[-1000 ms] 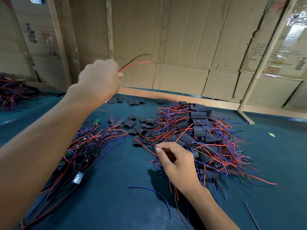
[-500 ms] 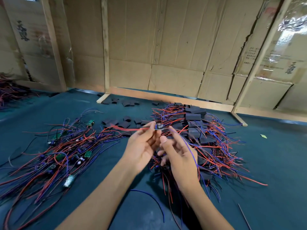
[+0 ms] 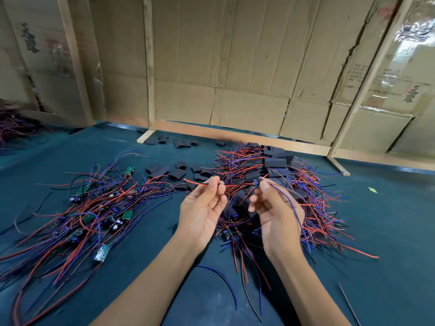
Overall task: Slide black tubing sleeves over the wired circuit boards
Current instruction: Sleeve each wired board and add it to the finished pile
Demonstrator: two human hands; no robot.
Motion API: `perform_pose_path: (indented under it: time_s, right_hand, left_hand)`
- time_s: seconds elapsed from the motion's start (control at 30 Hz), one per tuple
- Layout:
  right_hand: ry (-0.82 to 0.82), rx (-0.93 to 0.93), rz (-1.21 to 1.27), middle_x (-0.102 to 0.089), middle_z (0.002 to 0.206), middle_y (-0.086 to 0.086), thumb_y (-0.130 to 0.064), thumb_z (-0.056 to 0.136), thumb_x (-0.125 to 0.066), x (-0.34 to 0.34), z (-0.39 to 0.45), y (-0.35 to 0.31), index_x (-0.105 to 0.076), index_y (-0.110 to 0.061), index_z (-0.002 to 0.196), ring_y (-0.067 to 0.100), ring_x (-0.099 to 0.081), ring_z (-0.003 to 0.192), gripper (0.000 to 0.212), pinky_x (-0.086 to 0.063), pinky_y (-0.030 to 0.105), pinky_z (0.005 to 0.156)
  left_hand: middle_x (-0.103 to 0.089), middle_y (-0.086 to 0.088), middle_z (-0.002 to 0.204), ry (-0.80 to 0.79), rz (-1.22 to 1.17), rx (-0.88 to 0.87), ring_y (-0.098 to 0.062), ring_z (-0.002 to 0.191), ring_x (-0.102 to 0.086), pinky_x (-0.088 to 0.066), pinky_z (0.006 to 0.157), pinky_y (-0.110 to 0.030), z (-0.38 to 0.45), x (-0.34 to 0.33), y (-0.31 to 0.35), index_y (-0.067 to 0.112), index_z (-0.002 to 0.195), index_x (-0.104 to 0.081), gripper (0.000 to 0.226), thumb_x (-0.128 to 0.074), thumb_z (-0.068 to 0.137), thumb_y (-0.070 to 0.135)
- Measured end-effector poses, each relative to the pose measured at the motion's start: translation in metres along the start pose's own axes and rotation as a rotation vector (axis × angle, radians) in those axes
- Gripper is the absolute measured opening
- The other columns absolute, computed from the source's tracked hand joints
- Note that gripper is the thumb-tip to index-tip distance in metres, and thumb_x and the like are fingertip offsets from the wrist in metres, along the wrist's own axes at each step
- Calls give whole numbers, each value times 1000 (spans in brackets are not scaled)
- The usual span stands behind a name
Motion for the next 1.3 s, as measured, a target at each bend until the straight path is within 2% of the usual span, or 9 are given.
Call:
perform_pose_path:
  time_s: [0.3, 0.4, 0.5, 0.63, 0.8, 0.87, 0.97, 1.07, 1.3]
  right_hand:
    - [-123, -214, 117, -61, 81, 1, -17, 81, -72, -7, 1, 10, -66, -3, 124, 16, -56, 66, 46, -50, 26, 59]
    - [-201, -239, 65, -64, 80, 5, -19, 75, -80, -13, -2, 13, -74, -5, 110, 18, -62, 68, 38, -56, 28, 62]
    - [-179, -250, 34, -67, 77, 9, -13, 74, -78, -12, -1, 11, -78, -6, 85, 21, -67, 66, 14, -59, 32, 64]
    - [-118, -241, 204, -67, 75, 6, -8, 78, -71, -7, 1, 5, -76, -7, 76, 22, -70, 71, 5, -60, 30, 69]
    - [-242, -274, 355, -72, 85, 12, 5, 69, -74, -19, -4, -2, -76, 0, 106, 25, -73, 96, 37, -59, 31, 85]
    - [-240, -295, 260, -73, 87, 12, 6, 72, -75, -21, -6, 5, -78, -2, 103, 23, -74, 90, 31, -59, 28, 81]
    - [-182, -295, 123, -73, 79, 9, -13, 80, -74, -18, -8, 13, -80, -7, 90, 17, -73, 72, 13, -58, 23, 67]
    - [-172, -270, 17, -69, 75, 5, -24, 82, -76, -14, -7, 11, -79, -8, 91, 14, -66, 65, 19, -53, 22, 58]
    - [-109, -213, -10, -64, 72, 7, -16, 83, -75, -13, -8, 6, -77, -6, 88, 16, -58, 61, 12, -48, 25, 50]
  left_hand:
    - [-75, -5, 90, -45, -62, -19, -12, 82, -74, -58, 67, -24, 3, 0, 8, 13, 81, -80, 11, -70, 81, 10]
    - [-76, -5, 90, -58, -33, -16, -13, 82, -74, -57, 66, -24, 1, -4, 5, 15, 81, -80, 9, -71, 80, 12]
    - [-74, -6, 91, -87, -30, -3, -12, 77, -71, -56, 64, -23, 0, -7, 4, 14, 85, -79, 10, -74, 77, 18]
    - [-73, -5, 88, -113, -46, 18, -10, 74, -70, -56, 63, -22, -2, -10, 3, 13, 81, -77, 12, -75, 75, 24]
    - [-72, -4, 83, -132, -63, 74, -11, 74, -71, -57, 63, -24, -4, -13, -2, 14, 81, -78, 14, -80, 69, 22]
    - [-73, -7, 85, -187, -13, 116, -11, 71, -69, -56, 65, -24, -7, -16, -6, 12, 83, -78, 19, -84, 67, 22]
    - [-71, -15, 86, -279, 74, 164, -16, 73, -66, -55, 73, -26, -12, -23, -15, 5, 89, -76, 32, -90, 66, 23]
    - [-69, -12, 76, -312, 122, 162, -24, 73, -67, -56, 73, -34, -17, -25, -18, 1, 91, -73, 36, -87, 69, 26]
    - [-68, 0, 76, -134, 71, 44, -7, 59, -61, -50, 58, -21, -1, -3, 17, 13, 86, -78, 17, -76, 77, 26]
Point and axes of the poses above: each hand's wrist, its own z-axis towards the middle knuckle, its own x-axis out of the back of the hand, y = z × x, the point moved 7 cm from there along z, towards the middle knuckle
